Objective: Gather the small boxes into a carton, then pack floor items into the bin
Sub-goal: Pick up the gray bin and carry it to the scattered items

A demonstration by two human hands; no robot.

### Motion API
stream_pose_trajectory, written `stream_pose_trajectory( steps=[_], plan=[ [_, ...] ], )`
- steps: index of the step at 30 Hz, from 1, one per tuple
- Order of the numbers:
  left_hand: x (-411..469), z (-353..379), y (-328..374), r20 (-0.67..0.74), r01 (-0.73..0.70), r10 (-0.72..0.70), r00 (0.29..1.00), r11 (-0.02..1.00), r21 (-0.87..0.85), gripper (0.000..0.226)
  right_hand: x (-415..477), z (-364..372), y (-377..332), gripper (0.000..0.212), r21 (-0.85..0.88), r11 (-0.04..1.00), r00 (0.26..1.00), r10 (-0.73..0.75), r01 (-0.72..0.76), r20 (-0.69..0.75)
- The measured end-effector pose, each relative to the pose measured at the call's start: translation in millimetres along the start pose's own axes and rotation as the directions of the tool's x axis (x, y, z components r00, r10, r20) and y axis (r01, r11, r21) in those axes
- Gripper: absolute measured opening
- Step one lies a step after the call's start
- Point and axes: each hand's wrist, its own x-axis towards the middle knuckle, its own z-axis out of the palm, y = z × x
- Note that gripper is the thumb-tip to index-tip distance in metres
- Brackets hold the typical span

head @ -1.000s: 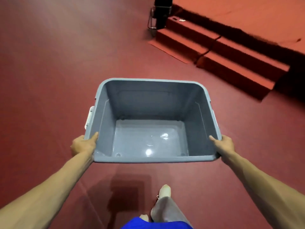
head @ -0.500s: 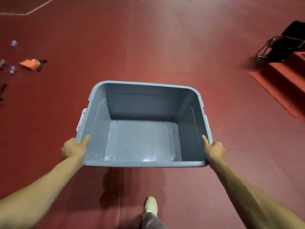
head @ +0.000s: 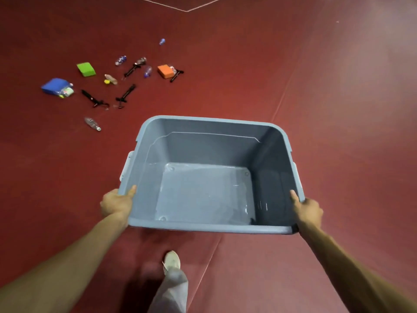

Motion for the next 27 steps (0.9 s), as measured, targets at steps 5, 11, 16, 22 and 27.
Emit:
stream_pose_trajectory(
  steps=[5,11,16,22,27],
  plan=[
    [119,-18,60,-0.068,0.05,-0.051,0.996,0.998,-0.028,0.037,34,86,-142,0.055,0.009,0.999,0.996,-0.054,0.054,0.067],
    [230,-26,126,-0.151,0.064,-0.077,0.986,0.994,-0.086,0.039,74,175,-270,0.055,0.038,0.992,0.982,-0.126,0.122,0.138],
    [316,4,174,-0.194,0.081,-0.103,0.976,0.989,-0.121,0.039,134,243,-355,0.055,0.025,0.987,0.97,-0.162,0.16,0.184],
    [445,70,260,-0.234,0.074,-0.097,0.967,0.992,-0.103,0.04,244,337,-466,0.06,0.011,0.983,0.954,-0.18,0.183,0.24],
    [548,118,330,-0.228,0.111,-0.132,0.965,0.989,-0.1,0.042,324,397,-570,0.061,-0.017,0.986,0.949,-0.157,0.168,0.272]
  ],
)
